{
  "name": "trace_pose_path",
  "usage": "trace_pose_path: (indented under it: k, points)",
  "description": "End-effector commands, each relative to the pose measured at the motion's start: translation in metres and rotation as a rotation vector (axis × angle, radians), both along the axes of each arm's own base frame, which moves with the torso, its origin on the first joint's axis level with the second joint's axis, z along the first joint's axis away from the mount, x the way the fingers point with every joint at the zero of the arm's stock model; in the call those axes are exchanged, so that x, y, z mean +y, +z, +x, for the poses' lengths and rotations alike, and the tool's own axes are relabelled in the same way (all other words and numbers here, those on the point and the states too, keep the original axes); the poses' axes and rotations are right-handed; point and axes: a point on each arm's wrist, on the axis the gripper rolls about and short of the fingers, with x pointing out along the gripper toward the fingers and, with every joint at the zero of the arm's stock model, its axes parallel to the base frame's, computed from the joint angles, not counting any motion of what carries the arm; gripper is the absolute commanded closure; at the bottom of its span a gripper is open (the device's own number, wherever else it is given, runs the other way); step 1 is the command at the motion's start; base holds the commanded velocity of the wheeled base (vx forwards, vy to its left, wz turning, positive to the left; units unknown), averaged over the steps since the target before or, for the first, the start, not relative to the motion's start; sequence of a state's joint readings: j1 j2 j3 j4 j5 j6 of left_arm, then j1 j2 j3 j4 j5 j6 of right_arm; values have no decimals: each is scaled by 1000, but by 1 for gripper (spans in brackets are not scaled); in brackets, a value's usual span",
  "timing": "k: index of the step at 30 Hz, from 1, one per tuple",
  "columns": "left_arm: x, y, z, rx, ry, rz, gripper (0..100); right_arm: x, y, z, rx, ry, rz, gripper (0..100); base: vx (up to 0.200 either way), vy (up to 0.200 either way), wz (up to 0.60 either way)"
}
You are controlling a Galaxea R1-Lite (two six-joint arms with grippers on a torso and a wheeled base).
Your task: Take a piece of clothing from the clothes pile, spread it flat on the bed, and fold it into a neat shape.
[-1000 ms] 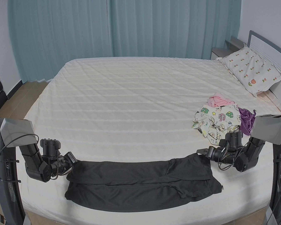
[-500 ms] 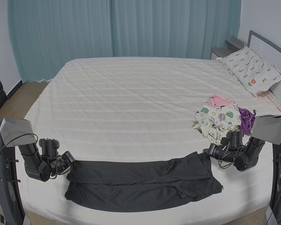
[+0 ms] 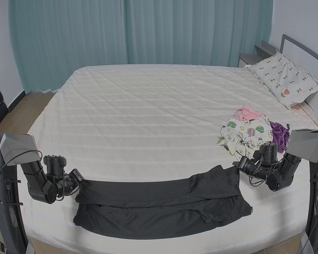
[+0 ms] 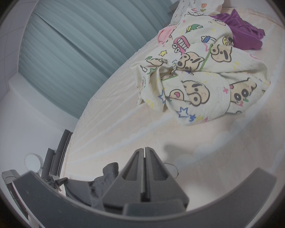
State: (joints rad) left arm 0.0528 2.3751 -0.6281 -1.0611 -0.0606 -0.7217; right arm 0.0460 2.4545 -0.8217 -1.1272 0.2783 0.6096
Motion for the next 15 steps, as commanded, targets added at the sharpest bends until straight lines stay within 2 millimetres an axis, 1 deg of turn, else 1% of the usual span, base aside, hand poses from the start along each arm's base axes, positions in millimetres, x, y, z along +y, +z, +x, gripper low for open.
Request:
trace_pose_path:
  k: [1, 15]
  points:
    - [1, 2, 5, -18, 20, -12, 100, -3, 0, 4, -11, -23, -5, 100, 0, 0, 0]
    - [2, 1, 7, -21, 23, -9, 100, -2, -6, 15, -31, -49, -4, 100, 0, 0, 0]
